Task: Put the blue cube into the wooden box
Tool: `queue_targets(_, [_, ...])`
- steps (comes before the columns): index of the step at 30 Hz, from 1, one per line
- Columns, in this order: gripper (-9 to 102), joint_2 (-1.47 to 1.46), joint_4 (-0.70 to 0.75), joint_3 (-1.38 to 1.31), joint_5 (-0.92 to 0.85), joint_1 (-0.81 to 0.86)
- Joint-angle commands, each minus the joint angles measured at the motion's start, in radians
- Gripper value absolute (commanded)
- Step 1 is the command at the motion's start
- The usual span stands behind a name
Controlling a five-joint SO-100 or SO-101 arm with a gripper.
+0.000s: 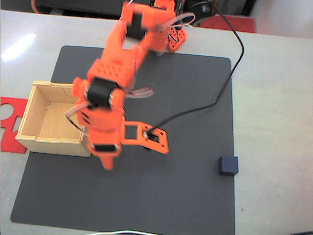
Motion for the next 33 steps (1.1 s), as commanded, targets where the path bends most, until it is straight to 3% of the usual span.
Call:
queue_targets(1, [14, -0.067, 0.051, -0.334, -0.080, -0.083])
queue_targets(14, [16, -0.098, 0.173, -0.334, -0.417, -0.443])
queue_targets(33, [20, -0.115, 0.198, -0.341, -0.795, -0.561])
